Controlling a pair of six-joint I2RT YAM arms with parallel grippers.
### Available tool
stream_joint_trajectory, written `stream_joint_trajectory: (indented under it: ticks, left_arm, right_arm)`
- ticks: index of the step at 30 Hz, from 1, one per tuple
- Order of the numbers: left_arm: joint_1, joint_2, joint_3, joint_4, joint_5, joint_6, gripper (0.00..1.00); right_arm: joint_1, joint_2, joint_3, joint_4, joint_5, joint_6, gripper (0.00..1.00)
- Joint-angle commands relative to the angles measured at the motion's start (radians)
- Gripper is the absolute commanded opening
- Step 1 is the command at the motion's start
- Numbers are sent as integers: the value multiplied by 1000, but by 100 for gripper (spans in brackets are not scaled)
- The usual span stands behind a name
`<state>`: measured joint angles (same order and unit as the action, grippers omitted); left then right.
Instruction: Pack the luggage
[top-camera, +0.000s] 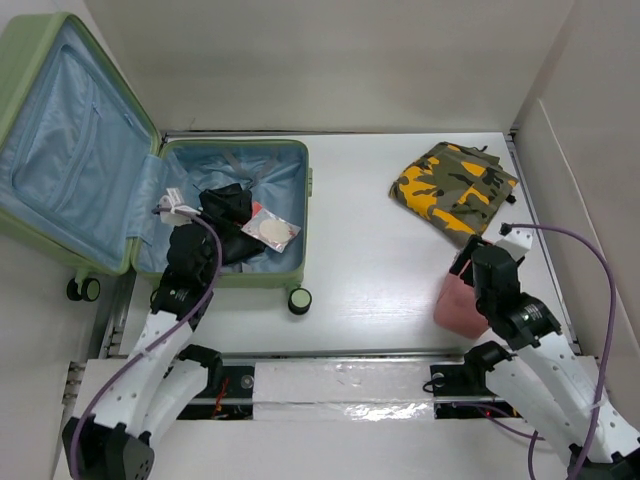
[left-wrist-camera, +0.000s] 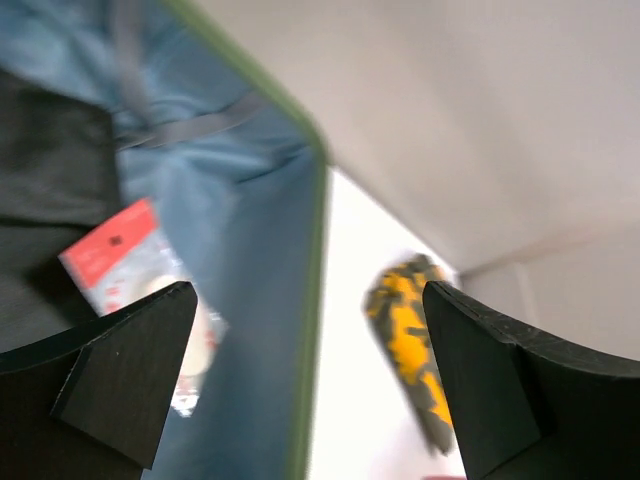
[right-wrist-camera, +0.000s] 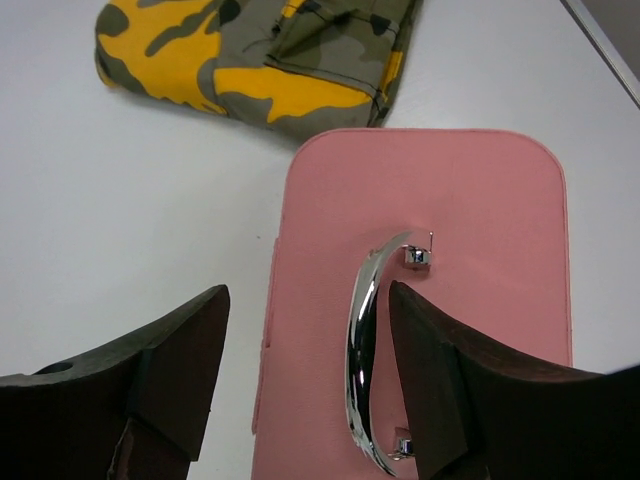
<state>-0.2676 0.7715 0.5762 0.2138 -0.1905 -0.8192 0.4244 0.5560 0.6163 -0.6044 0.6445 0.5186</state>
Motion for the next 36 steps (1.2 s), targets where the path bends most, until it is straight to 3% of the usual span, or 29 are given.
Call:
stream_joint_trajectory:
  ticks: [1, 6, 7, 10, 14, 19, 23, 26, 27, 33, 34, 36]
  left_arm:
    - [-21, -95, 42, 52, 62, 23, 96]
    - [-21, -176, 115, -29, 151, 90, 91]
    - [-21, -195, 157, -57, 154, 112, 91]
    - [-21, -236, 204, -146, 152, 184, 91]
    - [-21, -274, 238, -212, 134, 248, 91]
    - [-21, -258, 333, -270, 180, 343, 91]
    - [-21, -277, 337, -260, 172, 374, 91]
    - [-21, -310, 324, -232, 148, 365, 91]
    - [-21, -316, 324, -228, 145, 367, 91]
    - [-21, -313, 370, -267, 100, 380, 91]
    - [-21, -314, 372, -268, 99, 381, 92]
    - [-21, -317, 376, -271, 88, 376, 93]
  right_arm:
    - [-7, 2, -16, -11, 63, 53, 69]
    - [-25, 44, -52, 6, 46, 98, 64]
    - [-26, 48, -55, 18, 46, 100, 43]
    - [-26, 39, -64, 49, 41, 81, 0]
    - [-26, -43, -59, 208, -44, -54, 0]
    - [-26, -38, 20, 524, -369, -198, 0]
    - [60, 299, 279, 613, -560, -226, 0]
    - [233, 468, 390, 785, -545, -247, 0]
    - [307, 598, 502, 802, -548, -255, 0]
    - [488, 1037, 954, 858, -598, -259, 0]
    - [510, 1138, 1056, 859, -592, -238, 5]
    - [522, 1218, 1118, 893, -589, -190, 43]
